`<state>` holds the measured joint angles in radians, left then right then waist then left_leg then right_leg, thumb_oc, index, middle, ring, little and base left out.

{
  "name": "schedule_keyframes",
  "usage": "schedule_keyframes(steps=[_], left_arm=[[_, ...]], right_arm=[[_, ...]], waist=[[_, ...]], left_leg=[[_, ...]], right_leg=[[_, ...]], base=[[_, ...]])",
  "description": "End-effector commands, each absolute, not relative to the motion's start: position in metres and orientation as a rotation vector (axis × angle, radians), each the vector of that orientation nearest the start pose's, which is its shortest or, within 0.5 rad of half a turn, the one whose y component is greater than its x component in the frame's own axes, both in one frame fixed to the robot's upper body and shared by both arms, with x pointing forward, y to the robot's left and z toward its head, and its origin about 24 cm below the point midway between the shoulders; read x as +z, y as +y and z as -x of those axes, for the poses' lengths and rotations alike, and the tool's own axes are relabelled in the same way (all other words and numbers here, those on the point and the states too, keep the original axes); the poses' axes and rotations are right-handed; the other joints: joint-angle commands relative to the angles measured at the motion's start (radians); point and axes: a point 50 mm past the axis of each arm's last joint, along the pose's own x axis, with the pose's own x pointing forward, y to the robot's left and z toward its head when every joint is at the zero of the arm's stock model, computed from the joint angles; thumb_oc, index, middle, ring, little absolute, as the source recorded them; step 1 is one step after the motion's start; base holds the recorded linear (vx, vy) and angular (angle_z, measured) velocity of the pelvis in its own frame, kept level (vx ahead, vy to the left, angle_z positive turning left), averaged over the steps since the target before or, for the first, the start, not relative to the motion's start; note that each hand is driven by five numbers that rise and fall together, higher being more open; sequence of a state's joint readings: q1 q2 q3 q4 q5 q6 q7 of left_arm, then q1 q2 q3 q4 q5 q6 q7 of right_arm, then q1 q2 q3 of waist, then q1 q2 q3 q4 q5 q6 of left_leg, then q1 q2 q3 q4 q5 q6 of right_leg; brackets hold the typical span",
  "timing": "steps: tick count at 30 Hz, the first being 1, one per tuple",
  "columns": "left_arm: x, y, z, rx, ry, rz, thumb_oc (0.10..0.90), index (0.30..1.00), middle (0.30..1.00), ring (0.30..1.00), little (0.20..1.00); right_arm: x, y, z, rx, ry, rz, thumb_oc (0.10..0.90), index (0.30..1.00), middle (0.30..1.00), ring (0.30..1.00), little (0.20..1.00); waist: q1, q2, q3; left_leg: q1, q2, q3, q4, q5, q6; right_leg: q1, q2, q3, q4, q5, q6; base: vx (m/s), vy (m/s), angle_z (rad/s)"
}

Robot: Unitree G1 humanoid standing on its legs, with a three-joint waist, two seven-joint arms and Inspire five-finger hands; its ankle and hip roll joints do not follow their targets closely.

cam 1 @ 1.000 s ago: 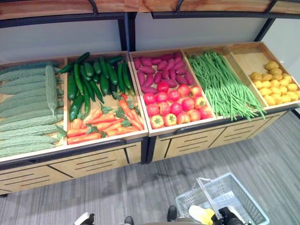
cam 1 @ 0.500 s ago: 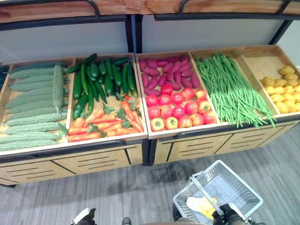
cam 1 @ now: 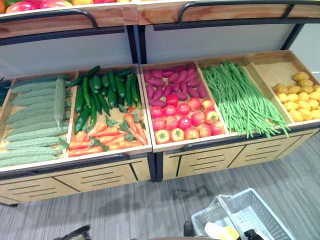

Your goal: Get the vegetables into the basket

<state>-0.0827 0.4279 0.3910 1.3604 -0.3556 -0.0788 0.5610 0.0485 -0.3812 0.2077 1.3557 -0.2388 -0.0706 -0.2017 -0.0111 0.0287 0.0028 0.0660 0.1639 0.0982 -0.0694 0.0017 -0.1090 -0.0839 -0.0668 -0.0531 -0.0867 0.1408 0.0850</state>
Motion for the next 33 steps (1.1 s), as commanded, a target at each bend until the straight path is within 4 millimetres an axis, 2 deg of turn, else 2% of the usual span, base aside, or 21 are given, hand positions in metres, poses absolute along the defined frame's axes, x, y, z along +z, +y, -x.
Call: schedule_keyframes(steps=[1,2,5,6,8,9,11,12,15,18,22,29,33], left_arm=[[-0.054,0.405,-0.112,1.362,0.716,-0.352,0.9,1.0,1.0,1.0,1.0],[-0.013,0.416,-0.147,1.302,0.477,-0.533,0.9,1.0,1.0,1.0,1.0],[0.028,0.413,-0.176,1.173,0.27,-0.779,0.9,1.0,1.0,1.0,1.0],[0.063,0.399,-0.207,0.907,0.1,-1.086,0.9,1.0,1.0,1.0,1.0],[0.085,0.396,-0.218,0.832,0.014,-1.151,0.9,1.0,1.0,1.0,1.0],[0.1,0.391,-0.23,0.746,-0.048,-1.193,0.9,1.0,1.0,1.0,1.0],[0.113,0.38,-0.244,0.653,-0.111,-1.211,0.9,1.0,1.0,1.0,1.0],[0.124,0.379,-0.252,0.588,-0.115,-1.239,0.9,1.0,1.0,1.0,1.0],[0.13,0.375,-0.271,0.521,-0.093,-1.277,0.9,1.0,1.0,1.0,1.0],[0.14,0.361,-0.296,0.428,-0.088,-1.362,0.9,1.0,1.0,1.0,1.0],[0.162,0.347,-0.319,0.441,-0.161,-1.387,0.9,1.0,1.0,1.0,1.0],[0.187,0.334,-0.337,0.487,-0.246,-1.374,0.9,1.0,1.0,1.0,1.0],[0.191,0.333,-0.341,0.502,-0.248,-1.384,0.9,1.0,1.0,1.0,1.0]], right_arm=[[-0.149,-0.289,-0.065,-0.01,1.215,0.829,0.4,0.3,0.3,0.3,0.3],[-0.149,-0.288,-0.062,-0.01,1.21,0.825,0.4,0.3,0.3,0.3,0.3],[-0.149,-0.289,-0.06,-0.034,1.216,0.805,0.4,0.3,0.3,0.3,0.3],[-0.147,-0.293,-0.062,-0.044,1.213,0.803,0.4,0.3,0.3,0.3,0.3],[-0.146,-0.295,-0.065,-0.038,1.208,0.811,0.4,0.3,0.3,0.3,0.3],[-0.144,-0.296,-0.071,-0.023,1.188,0.824,0.4,0.3,0.3,0.3,0.3],[-0.142,-0.298,-0.077,-0.018,1.164,0.834,0.4,0.3,0.3,0.3,0.3],[-0.14,-0.298,-0.085,0.0,1.137,0.84,0.4,0.3,0.3,0.3,0.3],[-0.138,-0.298,-0.093,0.026,1.115,0.856,0.4,0.3,0.3,0.3,0.3],[-0.133,-0.3,-0.108,0.032,1.074,0.879,0.4,0.3,0.3,0.3,0.3],[-0.127,-0.296,-0.132,0.031,1.006,0.898,0.4,0.3,0.3,0.3,0.3],[-0.122,-0.291,-0.149,0.028,0.957,0.908,0.4,0.3,0.3,0.3,0.3],[-0.121,-0.287,-0.156,0.034,0.934,0.912,0.4,0.3,0.3,0.3,0.3]], waist=[[-0.008,-0.092,-0.011],[-0.004,-0.092,-0.011],[0.003,-0.096,-0.007],[0.003,-0.093,0.0],[0.001,-0.09,0.003],[-0.006,-0.088,0.003],[-0.014,-0.083,0.006],[-0.02,-0.083,0.01],[-0.033,-0.081,0.018],[-0.045,-0.084,0.039],[-0.055,-0.093,0.08],[-0.058,-0.099,0.111],[-0.063,-0.099,0.123]], left_leg=[[-0.031,-0.031,-0.028,-0.018,0.017,0.003],[-0.032,-0.033,-0.031,-0.018,0.017,0.003],[-0.037,-0.038,-0.042,-0.018,0.017,0.005],[-0.043,-0.043,-0.047,-0.018,0.016,0.006],[-0.046,-0.046,-0.048,-0.018,0.016,0.007],[-0.047,-0.048,-0.045,-0.018,0.015,0.006],[-0.051,-0.05,-0.043,-0.018,0.015,0.007],[-0.057,-0.05,-0.039,-0.018,0.017,0.007],[-0.068,-0.051,-0.031,-0.018,0.019,0.007],[-0.1,-0.05,-0.028,-0.018,0.03,0.008],[-0.158,-0.049,-0.028,-0.018,0.048,0.011],[-0.203,-0.053,-0.026,-0.018,0.062,0.014],[-0.215,-0.056,-0.024,-0.018,0.063,0.016]], right_leg=[[0.04,-0.082,-0.008,-0.001,-0.031,0.081],[0.039,-0.085,-0.011,-0.001,-0.03,0.084],[0.041,-0.092,-0.02,-0.001,-0.029,0.088],[0.041,-0.098,-0.025,-0.001,-0.025,0.092],[0.04,-0.103,-0.028,-0.001,-0.021,0.094],[0.037,-0.106,-0.026,-0.001,-0.018,0.097],[0.031,-0.108,-0.022,-0.001,-0.013,0.098],[0.023,-0.109,-0.019,-0.001,-0.009,0.101],[0.006,-0.11,-0.012,-0.001,-0.002,0.104],[-0.03,-0.111,-0.004,-0.001,0.01,0.107],[-0.091,-0.108,0.006,-0.001,0.029,0.107],[-0.138,-0.109,0.017,-0.001,0.044,0.107],[-0.152,-0.11,0.024,-0.001,0.048,0.108]], base=[[0.0,0.0,0.0],[-0.01,0.01,0.03],[-0.02,0.008,0.04],[-0.03,0.026,0.04],[-0.02,0.036,0.06],[0.0,0.038,0.02],[-0.02,0.041,-0.03],[-0.03,0.038,-0.04],[-0.03,0.035,-0.06],[-0.06,0.035,-0.05],[-0.07,0.027,-0.09],[-0.01,0.014,-0.03],[0.0,0.0,0.0]])
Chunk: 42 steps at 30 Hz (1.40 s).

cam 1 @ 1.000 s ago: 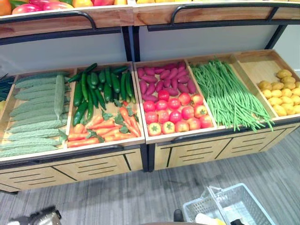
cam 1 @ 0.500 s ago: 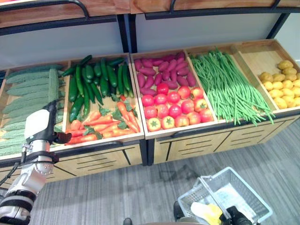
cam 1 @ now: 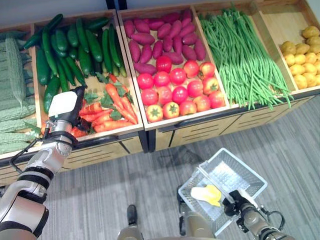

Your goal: Get the vegetables into the basket

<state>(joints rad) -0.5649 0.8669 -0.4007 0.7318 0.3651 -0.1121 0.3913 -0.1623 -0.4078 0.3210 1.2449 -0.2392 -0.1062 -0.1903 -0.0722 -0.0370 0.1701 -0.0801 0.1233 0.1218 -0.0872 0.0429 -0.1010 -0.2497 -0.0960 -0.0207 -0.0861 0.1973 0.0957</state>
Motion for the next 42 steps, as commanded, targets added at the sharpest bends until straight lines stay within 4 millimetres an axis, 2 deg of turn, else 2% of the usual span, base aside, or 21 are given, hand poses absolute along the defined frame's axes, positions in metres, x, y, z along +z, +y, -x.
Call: schedule_keyframes(steps=[1,3,5,7,8,9,10,14,17,23,28,31,32,34,35,42], left_arm=[[0.191,0.333,-0.341,0.502,-0.248,-1.384,0.9,1.0,1.0,1.0,1.0],[0.195,0.331,-0.344,0.511,-0.261,-1.383,0.9,1.0,1.0,1.0,1.0],[0.19,0.332,-0.344,0.507,-0.231,-1.388,0.9,1.0,1.0,1.0,1.0],[0.187,0.333,-0.345,0.5,-0.213,-1.387,0.761,0.805,0.805,0.805,0.805],[0.181,0.332,-0.346,0.468,-0.176,-1.409,0.635,0.629,0.629,0.629,0.629],[0.181,0.332,-0.346,0.468,-0.177,-1.41,0.553,0.514,0.514,0.514,0.514],[0.176,0.331,-0.347,0.412,-0.142,-1.471,0.4,0.3,0.3,0.3,0.3],[0.172,0.327,-0.348,0.341,-0.117,-1.527,0.4,0.3,0.3,0.3,0.3],[0.16,0.328,-0.346,0.249,-0.048,-1.576,0.4,0.3,0.3,0.3,0.3],[0.156,0.333,-0.342,0.266,-0.024,-1.579,0.4,0.3,0.3,0.3,0.3],[0.171,0.333,-0.343,0.408,-0.12,-1.525,0.4,0.3,0.3,0.3,0.3],[0.188,0.329,-0.34,0.55,-0.266,-1.394,0.4,0.3,0.3,0.3,0.3],[0.194,0.324,-0.339,0.568,-0.313,-1.364,0.4,0.3,0.3,0.3,0.3],[0.194,0.326,-0.337,0.57,-0.313,-1.365,0.4,0.3,0.3,0.3,0.3],[0.205,0.319,-0.333,0.562,-0.393,-1.347,0.4,0.3,0.3,0.3,0.3],[0.189,0.316,-0.317,0.396,-0.37,-1.438,0.4,0.3,0.3,0.3,0.3]], right_arm=[[-0.121,-0.287,-0.156,0.034,0.933,0.912,0.4,0.3,0.3,0.3,0.3],[-0.12,-0.284,-0.161,0.036,0.917,0.911,0.4,0.3,0.3,0.3,0.3],[-0.118,-0.282,-0.166,0.036,0.898,0.911,0.4,0.3,0.3,0.3,0.3],[-0.118,-0.283,-0.166,0.032,0.898,0.91,0.4,0.3,0.3,0.3,0.3],[-0.117,-0.283,-0.167,0.027,0.896,0.905,0.4,0.3,0.3,0.3,0.3],[-0.117,-0.283,-0.167,0.027,0.896,0.905,0.4,0.3,0.3,0.3,0.3],[-0.116,-0.285,-0.168,0.019,0.896,0.906,0.4,0.3,0.3,0.3,0.3],[-0.115,-0.286,-0.168,0.011,0.895,0.904,0.4,0.3,0.3,0.3,0.3],[-0.114,-0.289,-0.168,0.005,0.898,0.898,0.4,0.3,0.3,0.3,0.3],[-0.117,-0.288,-0.165,0.016,0.911,0.897,0.4,0.3,0.3,0.3,0.3],[-0.119,-0.287,-0.161,0.017,0.917,0.9,0.4,0.3,0.3,0.3,0.3],[-0.122,-0.285,-0.156,0.02,0.933,0.902,0.4,0.3,0.3,0.3,0.3],[-0.123,-0.285,-0.155,0.018,0.938,0.901,0.4,0.3,0.3,0.3,0.3],[-0.123,-0.285,-0.153,0.021,0.941,0.901,0.4,0.3,0.3,0.3,0.3],[-0.124,-0.286,-0.149,0.017,0.955,0.893,0.4,0.3,0.3,0.3,0.3],[-0.13,-0.291,-0.128,0.014,1.022,0.867,0.4,0.3,0.3,0.3,0.3]], waist=[[-0.002,-0.034,-0.044],[-0.003,-0.032,-0.036],[-0.004,-0.032,-0.032],[-0.004,-0.032,-0.031],[-0.005,-0.032,-0.027],[-0.004,-0.032,-0.027],[-0.006,-0.031,-0.025],[-0.006,-0.031,-0.02],[-0.006,-0.033,-0.015],[-0.005,-0.037,-0.016],[-0.001,-0.042,-0.022],[0.002,-0.049,-0.041],[0.004,-0.049,-0.048],[0.003,-0.048,-0.053],[0.005,-0.047,-0.07],[0.007,-0.037,-0.109]], left_leg=[[-0.069,-0.016,-0.047,0.0,0.022,0.008],[-0.075,-0.018,-0.046,0.0,0.023,0.009],[-0.078,-0.019,-0.043,0.0,0.022,0.011],[-0.079,-0.019,-0.043,0.0,0.023,0.012],[-0.079,-0.02,-0.043,0.0,0.022,0.013],[-0.079,-0.02,-0.043,0.0,0.022,0.013],[-0.078,-0.022,-0.044,0.0,0.021,0.014],[-0.076,-0.022,-0.044,0.0,0.02,0.015],[-0.072,-0.022,-0.041,0.0,0.016,0.017],[-0.055,-0.021,-0.033,0.0,0.01,0.016],[-0.038,-0.021,-0.031,0.0,0.003,0.016],[-0.017,-0.019,-0.03,0.0,-0.008,0.016],[-0.009,-0.019,-0.03,0.0,-0.012,0.016],[-0.003,-0.02,-0.028,0.0,-0.014,0.016],[0.011,-0.02,-0.026,0.0,-0.021,0.015],[0.049,-0.026,-0.025,0.0,-0.036,0.017]], right_leg=[[0.013,-0.081,-0.008,-0.001,-0.008,0.097],[0.004,-0.082,-0.004,-0.001,-0.007,0.097],[-0.003,-0.082,0.001,-0.001,-0.006,0.097],[-0.005,-0.083,0.0,-0.001,-0.006,0.097],[-0.005,-0.083,0.002,-0.001,-0.005,0.097],[-0.005,-0.083,0.002,-0.001,-0.005,0.097],[-0.005,-0.083,0.002,-0.001,-0.005,0.097],[-0.005,-0.084,0.002,-0.001,-0.006,0.097],[-0.003,-0.083,0.007,-0.001,-0.007,0.098],[0.007,-0.084,0.011,-0.001,-0.011,0.098],[0.021,-0.083,0.011,-0.001,-0.016,0.097],[0.041,-0.085,0.01,-0.001,-0.022,0.095],[0.047,-0.085,0.008,-0.001,-0.025,0.095],[0.053,-0.085,0.008,-0.001,-0.027,0.095],[0.067,-0.087,0.005,-0.001,-0.033,0.094],[0.108,-0.093,0.002,-0.001,-0.046,0.095]], base=[[0.0,0.0,0.0],[0.02,0.017,-0.02],[0.03,0.023,-0.06],[0.02,0.008,-0.05],[0.01,0.008,-0.04],[0.0,0.0,0.0],[0.0,0.0,0.0],[0.0,0.0,0.0],[0.0,0.0,0.0],[0.0,0.0,0.0],[0.0,-0.002,-0.03],[0.01,-0.006,0.0],[0.04,-0.013,0.01],[0.02,0.002,0.02],[0.06,0.011,0.01],[0.02,0.006,0.0]])
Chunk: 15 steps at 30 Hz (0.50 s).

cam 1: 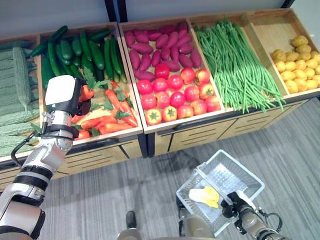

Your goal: Get the vegetables into the basket

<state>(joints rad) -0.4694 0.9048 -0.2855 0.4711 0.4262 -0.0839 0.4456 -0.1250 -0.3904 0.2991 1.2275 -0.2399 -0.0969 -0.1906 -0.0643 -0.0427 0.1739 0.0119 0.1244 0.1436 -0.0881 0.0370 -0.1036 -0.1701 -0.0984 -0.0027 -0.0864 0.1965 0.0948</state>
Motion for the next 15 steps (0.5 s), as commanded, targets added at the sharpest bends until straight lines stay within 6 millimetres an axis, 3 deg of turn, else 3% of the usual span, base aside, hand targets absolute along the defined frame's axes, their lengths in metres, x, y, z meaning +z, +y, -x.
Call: schedule_keyframes(steps=[1,10,15], left_arm=[[0.186,0.314,-0.313,0.317,-0.355,-1.458,0.4,0.3,0.3,0.3,0.3],[0.19,0.308,-0.3,0.078,-0.334,-1.621,0.4,0.3,0.3,0.3,0.3],[0.191,0.299,-0.297,0.012,-0.363,-1.634,0.4,0.3,0.3,0.3,0.3]], right_arm=[[-0.13,-0.295,-0.124,0.004,1.04,0.858,0.4,0.3,0.3,0.3,0.3],[-0.13,-0.302,-0.113,-0.003,1.068,0.847,0.4,0.3,0.3,0.3,0.3],[-0.131,-0.305,-0.107,-0.028,1.089,0.833,0.4,0.3,0.3,0.3,0.3]], waist=[[0.0,-0.027,-0.119],[-0.003,-0.017,-0.134],[-0.003,-0.027,-0.133]], left_leg=[[-0.035,-0.03,-0.047,0.001,-0.032,0.021],[-0.01,-0.038,-0.042,0.001,-0.039,0.027],[0.002,-0.059,-0.026,0.001,-0.05,0.042]], right_leg=[[0.037,-0.092,-0.018,-0.001,-0.048,0.097],[0.057,-0.101,-0.017,-0.001,-0.043,0.105],[0.061,-0.122,-0.015,-0.001,-0.023,0.12]], base=[[0.0,0.0,0.0],[0.0,0.006,0.0],[-0.02,0.079,-0.02]])
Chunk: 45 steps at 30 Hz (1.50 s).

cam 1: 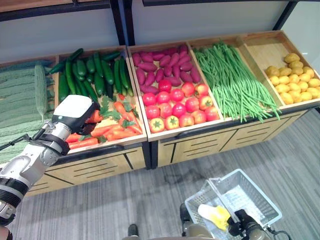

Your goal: Get the vegetables into the basket

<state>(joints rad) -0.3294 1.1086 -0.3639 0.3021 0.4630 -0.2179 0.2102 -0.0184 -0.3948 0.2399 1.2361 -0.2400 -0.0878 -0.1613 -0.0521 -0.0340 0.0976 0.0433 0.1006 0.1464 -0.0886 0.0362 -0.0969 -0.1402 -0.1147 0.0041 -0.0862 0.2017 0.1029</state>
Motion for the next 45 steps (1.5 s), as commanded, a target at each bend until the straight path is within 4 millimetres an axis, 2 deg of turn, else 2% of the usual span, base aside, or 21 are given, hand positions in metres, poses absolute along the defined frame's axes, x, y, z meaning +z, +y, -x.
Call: schedule_keyframes(steps=[1,3,5,7,8,10,11,13,16,23,27,33,34,35,38,39,40,41,43,45], left_arm=[[0.19,0.297,-0.296,0.004,-0.368,-1.625,0.4,0.3,0.3,0.3,0.3],[0.193,0.289,-0.295,-0.03,-0.4,-1.618,0.4,0.3,0.3,0.3,0.3],[0.198,0.285,-0.29,-0.046,-0.436,-1.617,0.4,0.3,0.3,0.3,0.3],[0.199,0.284,-0.286,-0.065,-0.44,-1.632,0.4,0.3,0.3,0.3,0.3],[0.201,0.28,-0.284,-0.078,-0.454,-1.623,0.4,0.3,0.3,0.3,0.3],[0.202,0.282,-0.278,-0.071,-0.449,-1.612,0.4,0.3,0.3,0.3,0.3],[0.199,0.287,-0.274,-0.063,-0.427,-1.605,0.4,0.3,0.3,0.3,0.3],[0.194,0.288,-0.27,-0.064,-0.419,-1.58,0.4,0.3,0.3,0.3,0.3],[0.189,0.284,-0.271,-0.083,-0.418,-1.549,0.4,0.3,0.3,0.3,0.3],[0.183,0.272,-0.272,-0.117,-0.448,-1.488,0.4,0.3,0.3,0.3,0.3],[0.182,0.258,-0.278,-0.154,-0.478,-1.458,0.4,0.3,0.3,0.3,0.3],[0.182,0.241,-0.286,-0.194,-0.521,-1.409,0.4,0.3,0.3,0.3,0.3],[0.178,0.238,-0.287,-0.205,-0.516,-1.393,0.4,0.3,0.3,0.3,0.3],[0.178,0.236,-0.288,-0.21,-0.525,-1.379,0.4,0.3,0.3,0.3,0.3],[0.18,0.233,-0.286,-0.21,-0.541,-1.375,0.4,0.3,0.3,0.3,0.3],[0.181,0.234,-0.285,-0.205,-0.545,-1.38,0.4,0.3,0.3,0.3,0.3],[0.18,0.237,-0.283,-0.2,-0.538,-1.385,0.4,0.3,0.3,0.3,0.3],[0.179,0.238,-0.282,-0.199,-0.537,-1.385,0.4,0.3,0.3,0.3,0.3],[0.179,0.242,-0.278,-0.187,-0.536,-1.389,0.4,0.3,0.3,0.3,0.3],[0.18,0.245,-0.276,-0.175,-0.535,-1.387,0.4,0.3,0.3,0.3,0.3]], right_arm=[[-0.131,-0.306,-0.104,-0.028,1.096,0.83,0.4,0.3,0.3,0.3,0.3],[-0.13,-0.309,-0.103,-0.04,1.099,0.83,0.4,0.3,0.3,0.3,0.3],[-0.125,-0.313,-0.112,-0.078,1.074,0.834,0.4,0.3,0.3,0.3,0.3],[-0.125,-0.313,-0.112,-0.086,1.07,0.828,0.4,0.3,0.3,0.3,0.3],[-0.125,-0.316,-0.106,-0.094,1.084,0.832,0.4,0.3,0.3,0.3,0.3],[-0.126,-0.318,-0.1,-0.105,1.107,0.828,0.4,0.3,0.3,0.3,0.3],[-0.126,-0.321,-0.097,-0.114,1.119,0.83,0.4,0.3,0.3,0.3,0.3],[-0.127,-0.324,-0.086,-0.123,1.155,0.825,0.4,0.3,0.3,0.3,0.3],[-0.126,-0.33,-0.082,-0.144,1.172,0.829,0.4,0.3,0.3,0.3,0.3],[-0.119,-0.339,-0.086,-0.18,1.154,0.844,0.4,0.3,0.3,0.3,0.3],[-0.116,-0.344,-0.088,-0.194,1.143,0.861,0.4,0.3,0.3,0.3,0.3],[-0.111,-0.35,-0.089,-0.221,1.124,0.868,0.4,0.3,0.3,0.3,0.3],[-0.109,-0.351,-0.093,-0.219,1.107,0.877,0.4,0.3,0.3,0.3,0.3],[-0.107,-0.354,-0.098,-0.224,1.096,0.887,0.4,0.3,0.3,0.3,0.3],[-0.1,-0.36,-0.11,-0.24,1.079,0.91,0.4,0.3,0.3,0.3,0.3],[-0.099,-0.36,-0.111,-0.236,1.074,0.913,0.4,0.3,0.3,0.3,0.3],[-0.099,-0.36,-0.114,-0.229,1.068,0.921,0.4,0.3,0.3,0.3,0.3],[-0.099,-0.36,-0.114,-0.227,1.068,0.922,0.4,0.3,0.3,0.3,0.3],[-0.097,-0.36,-0.119,-0.214,1.052,0.937,0.4,0.3,0.3,0.3,0.3],[-0.097,-0.359,-0.121,-0.204,1.04,0.943,0.4,0.3,0.3,0.3,0.3]], waist=[[-0.017,-0.04,-0.057],[-0.026,-0.053,-0.053],[-0.022,-0.061,-0.033],[-0.01,-0.05,-0.02],[0.0,-0.027,-0.011],[0.015,-0.018,-0.014],[0.02,-0.02,-0.018],[0.004,-0.014,-0.029],[-0.01,-0.003,-0.034],[-0.03,0.026,-0.033],[-0.043,0.046,-0.031],[-0.052,0.059,-0.026],[-0.051,0.055,-0.017],[-0.038,0.055,-0.006],[0.0,0.048,0.014],[0.004,0.047,0.012],[0.015,0.046,0.013],[0.014,0.046,0.011],[0.036,0.05,0.015],[0.037,0.053,0.017]], left_leg=[[-0.019,-0.046,-0.022,0.001,-0.056,0.043],[-0.004,-0.072,0.002,0.001,-0.067,0.062],[-0.029,-0.104,0.053,0.001,-0.062,0.083],[-0.04,-0.088,0.087,0.001,-0.054,0.089],[-0.046,-0.071,0.113,0.001,-0.042,0.093],[-0.056,-0.061,0.145,0.005,-0.032,0.091],[-0.048,-0.059,0.164,0.002,-0.034,0.085],[-0.038,-0.044,0.178,0.005,-0.028,0.071],[-0.031,-0.027,0.185,0.002,-0.019,0.055],[-0.023,0.014,0.188,0.001,0.006,0.026],[-0.019,0.041,0.186,0.007,0.024,0.009],[-0.028,0.076,0.168,0.04,0.05,-0.015],[-0.05,0.079,0.144,0.11,0.034,-0.018],[-0.069,0.067,0.087,0.142,0.039,-0.02],[-0.129,0.006,-0.101,0.127,0.022,-0.005],[-0.142,0.003,-0.128,0.117,0.029,-0.002],[-0.164,-0.001,-0.184,0.106,0.042,-0.002],[-0.165,-0.001,-0.184,0.105,0.043,-0.002],[-0.2,-0.019,-0.306,0.068,0.074,-0.002],[-0.198,-0.023,-0.333,0.055,0.08,-0.004]], right_leg=[[0.034,-0.114,-0.017,-0.001,-0.018,0.119],[0.022,-0.134,0.013,0.005,0.025,0.14],[-0.05,-0.152,0.056,0.006,0.104,0.158],[-0.058,-0.143,0.001,0.08,0.045,0.136],[-0.029,-0.121,-0.081,0.2,-0.048,0.108],[-0.016,-0.111,-0.134,0.256,-0.097,0.093],[-0.006,-0.112,-0.167,0.211,-0.095,0.088],[0.012,-0.09,-0.173,0.166,-0.114,0.083],[0.03,-0.071,-0.179,0.126,-0.121,0.073],[0.032,-0.035,-0.172,0.121,-0.145,0.05],[0.031,-0.009,-0.167,0.148,-0.174,0.029],[0.057,0.027,-0.177,0.132,-0.189,-0.002],[0.07,0.036,-0.167,0.116,-0.191,-0.012],[0.074,0.04,-0.151,0.11,-0.189,-0.016],[0.07,0.038,-0.099,0.1,-0.183,-0.018],[0.064,0.038,-0.086,0.098,-0.176,-0.017],[0.062,0.044,-0.063,0.097,-0.174,-0.015],[0.06,0.043,-0.063,0.097,-0.174,-0.015],[0.061,0.058,-0.011,0.098,-0.175,-0.011],[0.061,0.062,0.02,0.101,-0.177,-0.007]], base=[[0.0,0.171,-0.02],[-0.05,0.24,-0.3],[-0.24,0.239,-0.98],[-0.25,0.106,-1.76],[-0.2,0.074,-1.49],[-0.12,-0.002,-0.78],[0.01,-0.144,-0.84],[0.09,-0.223,-0.75],[0.06,-0.132,-0.06],[0.04,-0.137,-0.09],[0.03,-0.159,-0.04],[0.01,-0.177,0.0],[0.0,-0.107,0.14],[-0.01,-0.103,0.09],[-0.01,0.0,-0.34],[0.02,0.012,-0.64],[0.01,0.009,-0.52],[0.04,0.024,-0.69],[0.08,0.078,-0.62],[0.05,0.096,-0.4]])
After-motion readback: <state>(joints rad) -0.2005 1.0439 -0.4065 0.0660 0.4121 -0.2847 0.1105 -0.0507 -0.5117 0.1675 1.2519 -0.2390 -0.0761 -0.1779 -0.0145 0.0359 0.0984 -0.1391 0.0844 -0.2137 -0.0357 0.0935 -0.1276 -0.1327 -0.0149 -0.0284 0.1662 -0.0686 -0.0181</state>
